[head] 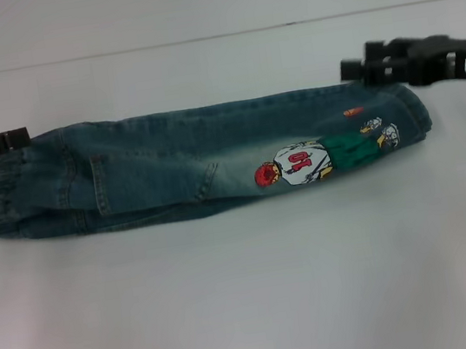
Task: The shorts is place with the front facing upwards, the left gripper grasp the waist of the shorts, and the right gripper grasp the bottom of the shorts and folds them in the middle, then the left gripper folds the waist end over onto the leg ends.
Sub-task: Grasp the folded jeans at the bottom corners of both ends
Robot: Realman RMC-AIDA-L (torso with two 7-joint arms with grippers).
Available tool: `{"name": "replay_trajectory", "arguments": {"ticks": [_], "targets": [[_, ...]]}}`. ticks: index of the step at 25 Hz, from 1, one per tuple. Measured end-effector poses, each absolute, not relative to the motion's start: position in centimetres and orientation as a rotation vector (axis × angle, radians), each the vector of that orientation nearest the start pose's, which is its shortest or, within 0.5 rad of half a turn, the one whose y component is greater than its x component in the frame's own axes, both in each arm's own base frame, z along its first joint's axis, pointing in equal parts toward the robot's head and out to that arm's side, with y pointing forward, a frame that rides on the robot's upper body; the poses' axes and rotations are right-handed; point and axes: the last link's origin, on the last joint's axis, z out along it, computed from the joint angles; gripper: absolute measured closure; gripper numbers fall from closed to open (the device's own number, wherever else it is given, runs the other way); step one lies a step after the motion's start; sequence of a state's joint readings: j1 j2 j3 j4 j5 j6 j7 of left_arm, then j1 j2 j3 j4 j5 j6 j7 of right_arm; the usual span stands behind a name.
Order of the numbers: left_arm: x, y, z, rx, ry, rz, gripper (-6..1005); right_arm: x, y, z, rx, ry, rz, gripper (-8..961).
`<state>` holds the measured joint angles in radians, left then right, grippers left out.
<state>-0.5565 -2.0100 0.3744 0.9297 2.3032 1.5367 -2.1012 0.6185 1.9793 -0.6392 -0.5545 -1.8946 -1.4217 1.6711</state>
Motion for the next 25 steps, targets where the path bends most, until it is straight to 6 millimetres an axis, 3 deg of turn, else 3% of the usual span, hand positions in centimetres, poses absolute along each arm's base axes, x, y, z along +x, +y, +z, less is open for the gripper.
{"name": "replay_trajectory", "arguments": {"ticks": [3, 10, 17, 25], "targets": [[-30.3, 35.4, 10.6, -2.212, -1.367, -0.576, 150, 24.6, 35.6, 4.4, -2.691, 0.903, 0.861, 4], [-30.2, 34.9, 10.6, -2.263, -1.358, -0.532, 151, 24.2, 32.7, 4.2, -2.932, 0.843, 0.769, 5], [-32.0, 34.0, 11.2, -2.283, -1.352, -0.174, 153, 24.4, 32.3, 3.2, -2.931, 0.867, 0.769, 6], [-34.2, 34.8, 10.0, -2.197, -1.312, 0.049, 155, 24.6, 32.4, 2.3, -2.919, 0.886, 0.740, 5]]}}
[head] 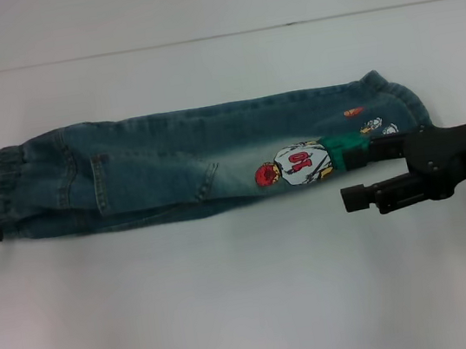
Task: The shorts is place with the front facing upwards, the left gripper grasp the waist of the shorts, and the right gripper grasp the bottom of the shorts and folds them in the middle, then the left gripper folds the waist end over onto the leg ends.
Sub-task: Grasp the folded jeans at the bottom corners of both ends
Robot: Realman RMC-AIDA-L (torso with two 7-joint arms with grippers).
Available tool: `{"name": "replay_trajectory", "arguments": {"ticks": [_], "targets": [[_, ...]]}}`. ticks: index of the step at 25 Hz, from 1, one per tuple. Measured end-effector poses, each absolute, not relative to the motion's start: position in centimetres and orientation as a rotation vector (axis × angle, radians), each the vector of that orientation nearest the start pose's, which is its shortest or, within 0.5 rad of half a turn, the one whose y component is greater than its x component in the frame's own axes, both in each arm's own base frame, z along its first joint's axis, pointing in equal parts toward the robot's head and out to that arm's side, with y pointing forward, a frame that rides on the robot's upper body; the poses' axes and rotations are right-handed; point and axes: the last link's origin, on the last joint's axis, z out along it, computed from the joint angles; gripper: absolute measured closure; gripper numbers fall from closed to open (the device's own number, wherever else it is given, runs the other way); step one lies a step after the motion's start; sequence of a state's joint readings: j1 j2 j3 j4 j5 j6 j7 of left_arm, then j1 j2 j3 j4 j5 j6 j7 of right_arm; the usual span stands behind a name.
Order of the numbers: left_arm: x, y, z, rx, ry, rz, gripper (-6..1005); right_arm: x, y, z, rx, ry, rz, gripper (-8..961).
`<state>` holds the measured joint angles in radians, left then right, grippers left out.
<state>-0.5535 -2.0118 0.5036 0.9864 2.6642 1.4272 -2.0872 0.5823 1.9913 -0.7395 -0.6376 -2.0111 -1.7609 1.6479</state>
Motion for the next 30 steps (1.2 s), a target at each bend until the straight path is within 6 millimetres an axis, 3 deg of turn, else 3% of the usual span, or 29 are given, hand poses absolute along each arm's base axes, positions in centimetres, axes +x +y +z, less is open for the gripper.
{"name": "replay_trajectory", "arguments": {"ticks": [4, 13, 18, 30], "targets": [[-33.9, 35.8, 8.8, -2.211, -1.269, 0.092, 156, 24.6, 32.4, 2.0, -2.913, 0.878, 0.741, 5], [-33.4, 36.6, 7.6, -2.227, -1.200, 0.146, 286, 24.7, 32.6, 1.8, -2.894, 0.882, 0.736, 6], [-33.3, 36.8, 7.6, -2.227, -1.192, 0.147, 519, 24.7, 32.8, 1.7, -2.882, 0.886, 0.730, 5], [-32.6, 36.5, 7.4, -2.297, -1.184, 0.151, 778, 24.7, 33.5, 1.6, -2.849, 0.883, 0.710, 7]]}}
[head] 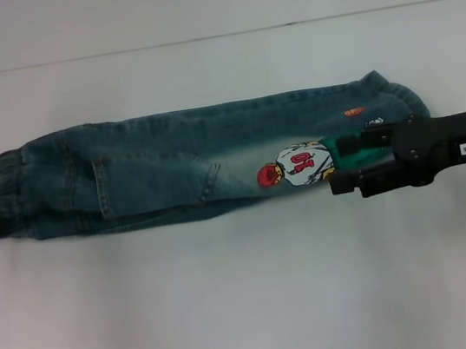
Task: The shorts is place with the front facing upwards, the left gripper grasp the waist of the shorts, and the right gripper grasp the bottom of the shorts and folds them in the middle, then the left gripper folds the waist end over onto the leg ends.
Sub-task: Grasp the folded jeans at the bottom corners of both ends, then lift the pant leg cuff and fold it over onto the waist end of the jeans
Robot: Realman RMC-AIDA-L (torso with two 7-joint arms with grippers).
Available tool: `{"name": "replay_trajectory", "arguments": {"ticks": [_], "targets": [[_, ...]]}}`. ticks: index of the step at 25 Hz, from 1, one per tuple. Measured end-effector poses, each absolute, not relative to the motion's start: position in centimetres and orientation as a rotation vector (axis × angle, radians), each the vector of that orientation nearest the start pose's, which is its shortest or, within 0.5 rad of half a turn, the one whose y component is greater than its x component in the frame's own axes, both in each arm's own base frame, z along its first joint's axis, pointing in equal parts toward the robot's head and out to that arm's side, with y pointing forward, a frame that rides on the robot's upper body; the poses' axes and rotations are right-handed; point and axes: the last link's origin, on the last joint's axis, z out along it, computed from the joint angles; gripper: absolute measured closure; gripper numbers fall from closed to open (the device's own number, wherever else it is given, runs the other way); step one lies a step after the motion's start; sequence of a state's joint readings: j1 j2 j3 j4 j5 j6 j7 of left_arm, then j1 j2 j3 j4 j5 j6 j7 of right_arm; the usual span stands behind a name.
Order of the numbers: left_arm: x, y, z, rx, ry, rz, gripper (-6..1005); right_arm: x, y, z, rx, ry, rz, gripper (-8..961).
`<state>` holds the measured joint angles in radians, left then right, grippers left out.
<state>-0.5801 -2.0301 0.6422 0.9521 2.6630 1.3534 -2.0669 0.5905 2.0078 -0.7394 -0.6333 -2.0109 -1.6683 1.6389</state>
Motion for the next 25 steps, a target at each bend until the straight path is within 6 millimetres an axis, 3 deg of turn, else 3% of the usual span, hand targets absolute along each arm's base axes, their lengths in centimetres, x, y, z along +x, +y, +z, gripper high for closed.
{"name": "replay_trajectory", "arguments": {"ticks": [5, 10, 18, 25], "targets": [[-31.3, 36.4, 8.0, -2.352, -1.156, 0.129, 928, 24.9, 33.7, 1.3, -2.833, 0.889, 0.691, 45], [-29.1, 36.7, 9.2, -2.411, -1.092, 0.055, 951, 25.4, 33.9, 0.9, -2.803, 0.901, 0.679, 108], [-24.4, 37.8, 10.4, -2.552, -0.991, -0.056, 953, 26.3, 35.3, -0.4, -2.578, 0.944, 0.767, 435], [-18.4, 39.4, 11.3, -2.661, -0.886, -0.306, 954, 26.3, 36.8, -4.5, -2.343, 0.906, 0.846, 751]]}}
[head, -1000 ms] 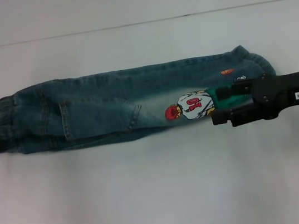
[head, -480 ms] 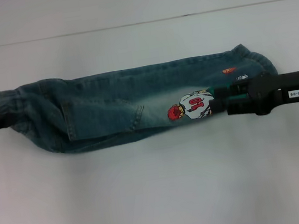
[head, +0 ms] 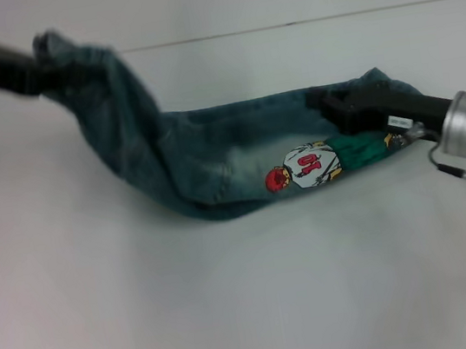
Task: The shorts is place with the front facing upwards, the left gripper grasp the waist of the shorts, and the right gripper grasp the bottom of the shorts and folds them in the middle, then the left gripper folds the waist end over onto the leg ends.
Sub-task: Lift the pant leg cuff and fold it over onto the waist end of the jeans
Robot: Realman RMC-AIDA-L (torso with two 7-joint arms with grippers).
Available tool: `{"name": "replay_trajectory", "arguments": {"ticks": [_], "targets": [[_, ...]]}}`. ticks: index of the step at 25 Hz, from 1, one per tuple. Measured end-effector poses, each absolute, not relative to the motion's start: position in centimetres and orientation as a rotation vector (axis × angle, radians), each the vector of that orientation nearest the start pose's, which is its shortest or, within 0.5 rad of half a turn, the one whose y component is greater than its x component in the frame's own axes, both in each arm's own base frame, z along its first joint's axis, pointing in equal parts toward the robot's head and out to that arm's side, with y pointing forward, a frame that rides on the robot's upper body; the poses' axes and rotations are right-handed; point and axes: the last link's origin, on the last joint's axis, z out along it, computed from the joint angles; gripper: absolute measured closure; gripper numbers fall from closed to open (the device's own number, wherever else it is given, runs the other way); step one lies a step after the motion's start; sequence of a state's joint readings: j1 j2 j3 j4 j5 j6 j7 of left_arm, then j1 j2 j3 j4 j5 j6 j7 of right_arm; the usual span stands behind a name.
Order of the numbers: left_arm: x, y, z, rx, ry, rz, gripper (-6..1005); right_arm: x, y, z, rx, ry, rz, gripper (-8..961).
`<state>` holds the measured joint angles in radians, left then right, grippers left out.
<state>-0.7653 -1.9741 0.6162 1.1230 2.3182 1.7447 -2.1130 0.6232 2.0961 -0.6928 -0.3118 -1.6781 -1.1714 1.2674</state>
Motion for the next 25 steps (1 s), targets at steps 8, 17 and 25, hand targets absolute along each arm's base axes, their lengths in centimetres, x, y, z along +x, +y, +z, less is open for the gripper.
{"name": "replay_trajectory", "arguments": {"ticks": [8, 17, 25], "targets": [[-14.2, 40.6, 11.6, -2.717, -0.795, -0.456, 956, 25.7, 36.7, -8.8, -2.186, 0.894, 0.827, 951], [-11.6, 40.1, 11.5, -2.787, -0.795, -0.596, 956, 23.7, 36.7, -12.1, -2.272, 0.811, 0.687, 943], [-10.8, 40.2, 11.8, -2.793, -0.798, -0.638, 956, 19.7, 35.6, -15.1, -2.456, 0.746, 0.669, 935]]}}
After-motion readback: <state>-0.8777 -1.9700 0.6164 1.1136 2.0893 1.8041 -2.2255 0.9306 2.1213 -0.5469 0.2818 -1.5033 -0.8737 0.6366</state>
